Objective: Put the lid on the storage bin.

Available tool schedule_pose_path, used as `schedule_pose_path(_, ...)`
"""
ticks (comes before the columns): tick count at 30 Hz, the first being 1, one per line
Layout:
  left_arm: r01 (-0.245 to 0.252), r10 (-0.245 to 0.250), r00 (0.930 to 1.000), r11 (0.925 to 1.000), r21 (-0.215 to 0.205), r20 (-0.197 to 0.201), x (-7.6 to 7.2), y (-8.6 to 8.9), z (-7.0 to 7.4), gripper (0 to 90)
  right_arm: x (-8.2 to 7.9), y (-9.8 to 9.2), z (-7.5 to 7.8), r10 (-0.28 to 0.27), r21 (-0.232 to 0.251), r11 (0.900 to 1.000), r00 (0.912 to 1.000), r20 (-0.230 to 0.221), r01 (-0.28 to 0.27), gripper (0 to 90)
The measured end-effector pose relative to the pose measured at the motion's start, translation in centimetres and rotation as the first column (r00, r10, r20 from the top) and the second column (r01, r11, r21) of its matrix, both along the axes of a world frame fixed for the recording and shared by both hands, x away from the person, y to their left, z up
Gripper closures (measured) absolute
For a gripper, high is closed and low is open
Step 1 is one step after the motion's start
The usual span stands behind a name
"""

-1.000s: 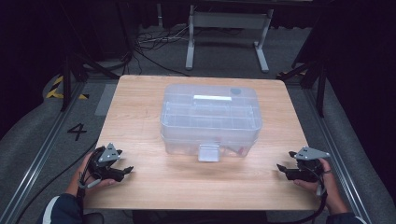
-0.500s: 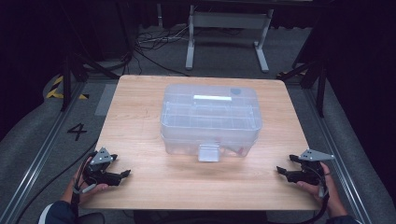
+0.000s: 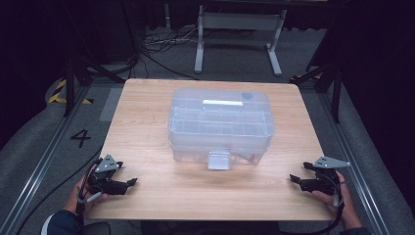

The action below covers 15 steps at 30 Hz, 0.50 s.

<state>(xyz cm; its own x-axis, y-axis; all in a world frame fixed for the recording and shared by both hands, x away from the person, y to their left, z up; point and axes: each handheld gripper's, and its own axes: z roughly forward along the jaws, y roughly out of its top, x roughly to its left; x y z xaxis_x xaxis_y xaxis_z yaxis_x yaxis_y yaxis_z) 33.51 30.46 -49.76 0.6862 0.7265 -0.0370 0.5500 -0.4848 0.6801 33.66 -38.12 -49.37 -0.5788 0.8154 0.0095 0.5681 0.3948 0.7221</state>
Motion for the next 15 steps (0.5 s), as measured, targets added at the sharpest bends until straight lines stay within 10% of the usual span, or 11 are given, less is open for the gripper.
schedule_pose_path(15, 0.001, -0.001, 1.0, 1.0, 0.005, -0.001, 0.17, -0.13, 0.0, 13.1, 0.1, 0.02, -0.03, -0.014, -0.004, 1.0, 0.9999, -0.005, 0.014, 16.0)
